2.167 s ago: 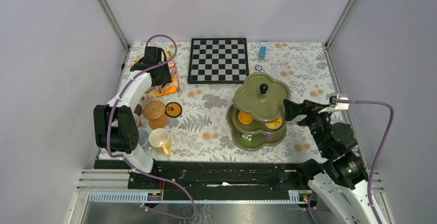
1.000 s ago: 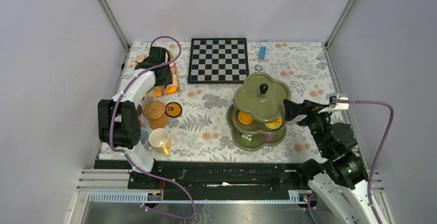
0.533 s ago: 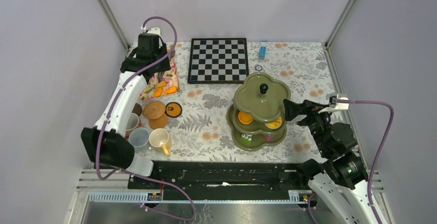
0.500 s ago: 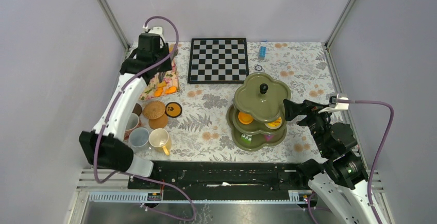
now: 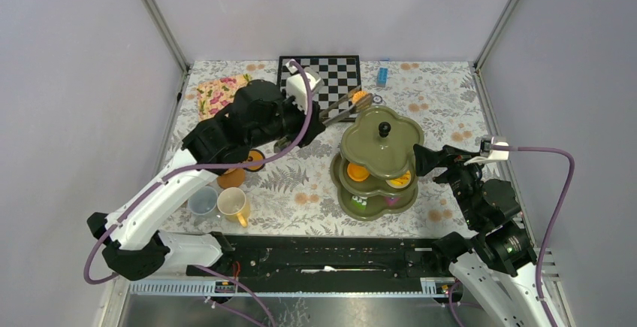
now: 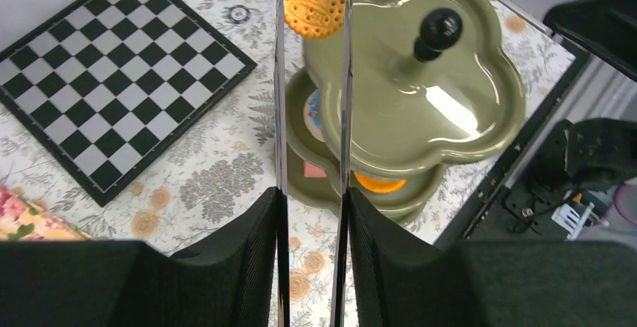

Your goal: Serve the afternoon tea

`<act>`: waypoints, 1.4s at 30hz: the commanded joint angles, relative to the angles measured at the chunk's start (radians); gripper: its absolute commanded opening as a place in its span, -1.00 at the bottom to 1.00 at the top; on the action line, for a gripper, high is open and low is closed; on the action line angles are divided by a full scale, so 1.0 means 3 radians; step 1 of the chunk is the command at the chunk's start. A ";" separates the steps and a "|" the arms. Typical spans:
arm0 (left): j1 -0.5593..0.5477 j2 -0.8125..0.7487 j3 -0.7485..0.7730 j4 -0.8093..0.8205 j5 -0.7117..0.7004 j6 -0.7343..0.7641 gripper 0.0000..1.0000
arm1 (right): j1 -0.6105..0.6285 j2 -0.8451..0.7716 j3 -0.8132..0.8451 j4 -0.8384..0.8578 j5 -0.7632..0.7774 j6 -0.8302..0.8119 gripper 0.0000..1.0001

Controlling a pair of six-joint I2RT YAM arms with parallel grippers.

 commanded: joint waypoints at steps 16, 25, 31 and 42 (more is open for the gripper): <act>-0.0320 0.0255 -0.0001 0.0239 0.0203 0.0119 -0.36 | 0.0015 -0.0071 0.0094 0.0028 0.0064 -0.0012 0.97; -0.0328 0.0282 -0.0042 0.0228 0.0090 0.0112 -0.24 | 0.0015 -0.0058 0.0094 0.0026 0.0038 0.0002 0.97; -0.0329 0.0300 0.0002 0.0214 0.0071 0.0129 -0.10 | 0.0015 -0.0037 0.0108 0.0028 0.0028 0.0001 0.97; -0.0330 0.0254 0.0000 0.0210 0.0070 0.0193 0.00 | 0.0015 -0.0044 0.0093 0.0026 0.0023 0.0012 0.97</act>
